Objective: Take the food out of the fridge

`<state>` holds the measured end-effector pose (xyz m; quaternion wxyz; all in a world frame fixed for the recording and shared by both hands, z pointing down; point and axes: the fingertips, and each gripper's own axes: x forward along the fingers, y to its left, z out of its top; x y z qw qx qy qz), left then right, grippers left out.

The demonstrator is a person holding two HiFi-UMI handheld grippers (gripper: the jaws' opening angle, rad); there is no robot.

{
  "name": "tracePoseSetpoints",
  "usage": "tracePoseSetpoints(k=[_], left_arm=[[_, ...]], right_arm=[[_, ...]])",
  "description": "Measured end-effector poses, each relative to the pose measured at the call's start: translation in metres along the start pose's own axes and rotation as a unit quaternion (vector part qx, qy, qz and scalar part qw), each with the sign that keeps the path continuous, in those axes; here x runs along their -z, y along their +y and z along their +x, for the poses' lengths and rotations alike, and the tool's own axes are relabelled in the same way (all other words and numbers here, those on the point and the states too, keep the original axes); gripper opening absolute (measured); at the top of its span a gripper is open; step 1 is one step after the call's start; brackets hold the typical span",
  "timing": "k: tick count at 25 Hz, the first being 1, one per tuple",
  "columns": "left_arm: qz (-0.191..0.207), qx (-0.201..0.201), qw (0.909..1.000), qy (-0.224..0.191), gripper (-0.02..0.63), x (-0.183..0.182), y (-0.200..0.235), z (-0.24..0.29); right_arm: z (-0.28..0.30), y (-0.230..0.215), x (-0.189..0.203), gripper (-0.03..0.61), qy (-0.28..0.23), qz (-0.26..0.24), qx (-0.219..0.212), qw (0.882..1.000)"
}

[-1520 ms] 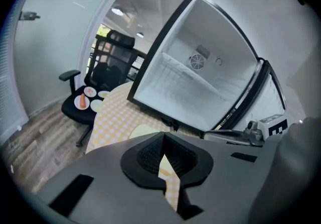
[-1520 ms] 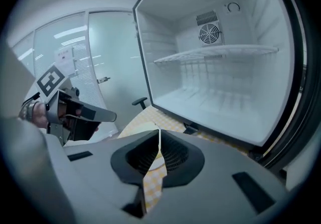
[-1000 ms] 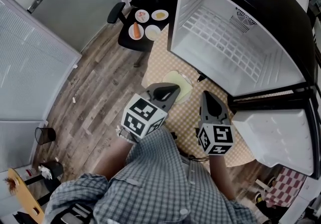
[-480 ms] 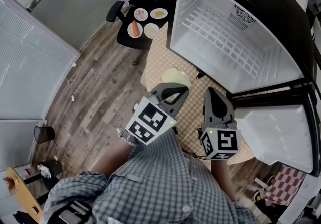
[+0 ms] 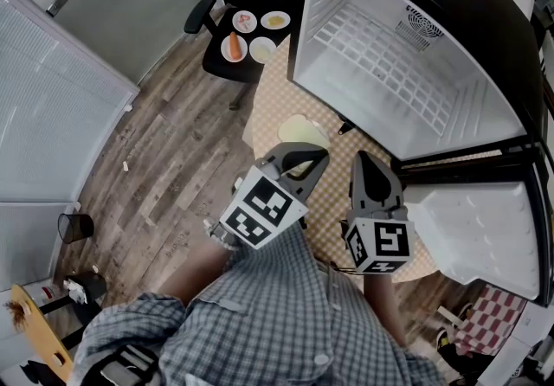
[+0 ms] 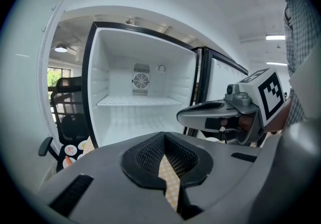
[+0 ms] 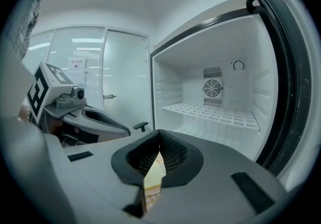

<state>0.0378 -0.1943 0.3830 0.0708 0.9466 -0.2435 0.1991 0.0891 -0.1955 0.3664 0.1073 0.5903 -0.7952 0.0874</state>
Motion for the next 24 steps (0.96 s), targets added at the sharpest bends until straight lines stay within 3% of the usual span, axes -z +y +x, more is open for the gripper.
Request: tracePoseSetpoints(k=[24], left_arm=[[-0.015,0.011,0.9998,0.012,0.006,0.011,-0.005,0.003]], right_arm=[[0.005,0.013,0.007,0.009,0.02,-0.004,-0.019,1.0]])
